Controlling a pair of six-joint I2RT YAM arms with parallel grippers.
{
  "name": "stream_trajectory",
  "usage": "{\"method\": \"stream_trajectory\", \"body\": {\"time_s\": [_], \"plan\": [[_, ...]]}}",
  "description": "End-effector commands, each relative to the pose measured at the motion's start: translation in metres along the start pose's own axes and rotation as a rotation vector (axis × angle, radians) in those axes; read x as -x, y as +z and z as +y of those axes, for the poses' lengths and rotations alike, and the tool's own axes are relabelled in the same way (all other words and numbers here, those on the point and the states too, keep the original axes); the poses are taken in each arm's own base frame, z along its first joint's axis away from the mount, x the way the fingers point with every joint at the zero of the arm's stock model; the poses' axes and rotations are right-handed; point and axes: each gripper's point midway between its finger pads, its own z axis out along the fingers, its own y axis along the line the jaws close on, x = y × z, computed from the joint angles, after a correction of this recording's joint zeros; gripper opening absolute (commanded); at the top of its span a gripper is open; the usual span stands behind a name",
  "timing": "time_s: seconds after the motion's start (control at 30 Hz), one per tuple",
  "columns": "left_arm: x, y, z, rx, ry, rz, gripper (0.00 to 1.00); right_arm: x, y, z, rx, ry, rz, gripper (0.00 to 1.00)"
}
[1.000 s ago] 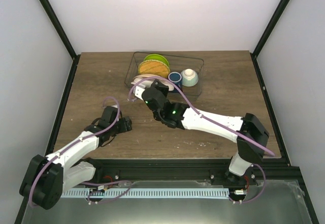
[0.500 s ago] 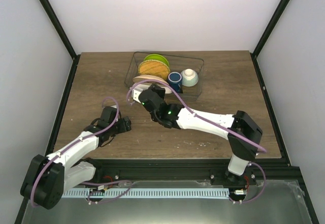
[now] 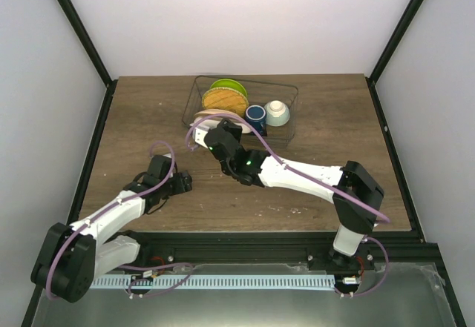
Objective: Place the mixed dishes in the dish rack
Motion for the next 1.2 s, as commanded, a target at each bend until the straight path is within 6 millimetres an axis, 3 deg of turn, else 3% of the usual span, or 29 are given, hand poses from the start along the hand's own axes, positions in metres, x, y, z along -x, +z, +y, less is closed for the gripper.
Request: {"method": "stream_trajectory", "body": {"time_s": [0.0,0.27,0.8,1.17], "plan": [[0.003,0.002,-0.003,-0.013,0.008,-0.006,0.85,0.011,-0.01,-0.058,-0.139,0.148,-0.037,0.01],[0.003,0.003,-0.002,-0.012,0.013,-0.002,0.85,0.007,0.008,-0.042,-0.117,0.12,-0.031,0.01],[0.002,0.009,-0.004,-0.017,0.012,0.012,0.85,0.004,0.027,-0.034,-0.129,0.068,-0.02,0.01],[0.004,0.009,-0.007,-0.031,0.013,0.017,0.85,0.007,0.04,-0.003,0.074,0.096,-0.005,0.01]]}}
